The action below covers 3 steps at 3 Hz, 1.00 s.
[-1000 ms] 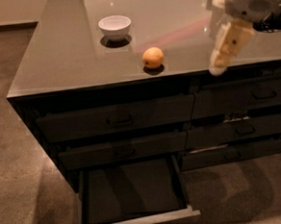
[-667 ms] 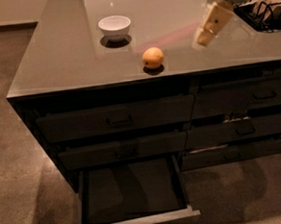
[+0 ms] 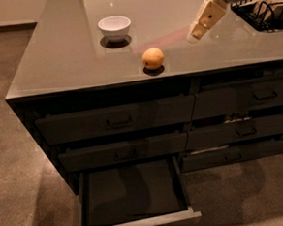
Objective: Place orange into bottom drawer
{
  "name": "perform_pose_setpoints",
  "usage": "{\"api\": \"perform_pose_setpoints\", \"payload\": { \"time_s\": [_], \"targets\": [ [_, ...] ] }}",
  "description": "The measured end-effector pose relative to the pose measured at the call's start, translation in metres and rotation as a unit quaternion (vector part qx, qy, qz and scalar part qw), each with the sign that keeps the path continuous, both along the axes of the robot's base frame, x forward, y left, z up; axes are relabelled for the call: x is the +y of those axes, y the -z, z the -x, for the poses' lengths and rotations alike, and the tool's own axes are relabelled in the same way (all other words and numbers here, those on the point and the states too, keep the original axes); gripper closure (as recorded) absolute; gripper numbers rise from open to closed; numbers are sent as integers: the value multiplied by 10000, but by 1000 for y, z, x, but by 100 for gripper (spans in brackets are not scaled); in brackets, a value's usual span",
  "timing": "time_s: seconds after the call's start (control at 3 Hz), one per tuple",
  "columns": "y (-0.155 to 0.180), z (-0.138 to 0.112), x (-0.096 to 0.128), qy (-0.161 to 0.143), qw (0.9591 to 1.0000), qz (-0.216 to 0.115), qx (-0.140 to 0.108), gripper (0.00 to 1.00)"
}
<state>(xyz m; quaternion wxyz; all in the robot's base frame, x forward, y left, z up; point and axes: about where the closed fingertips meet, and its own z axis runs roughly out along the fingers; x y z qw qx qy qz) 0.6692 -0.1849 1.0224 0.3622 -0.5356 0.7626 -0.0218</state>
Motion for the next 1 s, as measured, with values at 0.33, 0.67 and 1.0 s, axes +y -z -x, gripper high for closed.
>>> {"api": "perform_pose_setpoints", "payload": {
  "time_s": [0.33, 0.67, 1.0],
  "targets": [
    [13, -7, 18, -295, 9990, -312, 123, 0],
    [43, -23, 45, -449, 9957, -779, 235, 0],
    [78, -37, 66, -441, 9918, -1152, 326, 0]
  ]
}}
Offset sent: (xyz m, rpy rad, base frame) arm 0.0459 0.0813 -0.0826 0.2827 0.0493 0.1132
